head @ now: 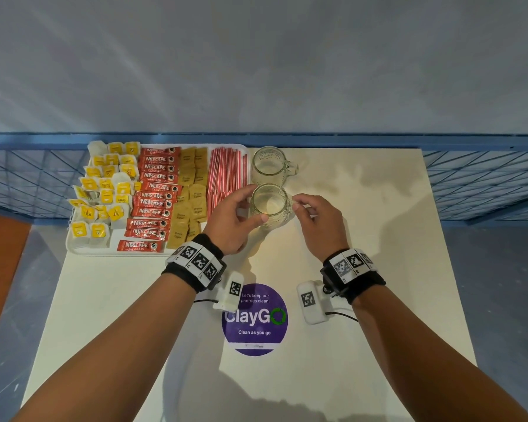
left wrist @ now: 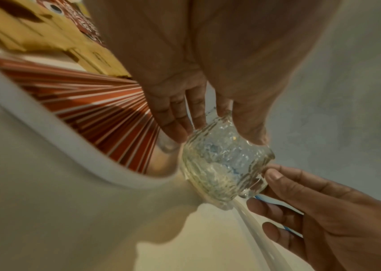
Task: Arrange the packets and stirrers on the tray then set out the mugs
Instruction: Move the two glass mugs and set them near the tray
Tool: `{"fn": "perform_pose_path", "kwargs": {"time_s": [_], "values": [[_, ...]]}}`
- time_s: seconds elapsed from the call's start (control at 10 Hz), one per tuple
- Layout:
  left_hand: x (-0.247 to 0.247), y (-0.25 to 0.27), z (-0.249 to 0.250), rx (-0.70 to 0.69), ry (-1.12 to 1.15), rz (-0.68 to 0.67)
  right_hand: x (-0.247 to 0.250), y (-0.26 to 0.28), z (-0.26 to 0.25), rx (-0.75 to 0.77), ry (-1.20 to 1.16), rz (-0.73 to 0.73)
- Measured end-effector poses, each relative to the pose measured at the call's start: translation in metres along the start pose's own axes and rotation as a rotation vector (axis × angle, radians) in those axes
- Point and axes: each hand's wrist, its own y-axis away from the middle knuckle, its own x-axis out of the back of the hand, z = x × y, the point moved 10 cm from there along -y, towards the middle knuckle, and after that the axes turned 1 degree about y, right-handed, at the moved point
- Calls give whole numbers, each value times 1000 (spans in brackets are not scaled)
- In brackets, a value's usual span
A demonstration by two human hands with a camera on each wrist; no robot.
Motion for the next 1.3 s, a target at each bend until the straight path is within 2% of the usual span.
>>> {"fn": "perform_pose_path", "kwargs": {"time_s": [0.6,0.8,0.9,1.1,1.3], "values": [[13,-9,8,37,-16,-9,10,-19,-4,-50,23,-8],[11,-30,25,8,-69,-77,-5,-41,-31,45,109,-179],[7,-35,28,22,-69,-110,-7,-48,-34,45,159,-218],[2,-34,33,5,55,-153,-11,-54,-24,41,185,-243],[4,-34,24,14,28,-94,-14,-50,-21,37,145,-226]]}}
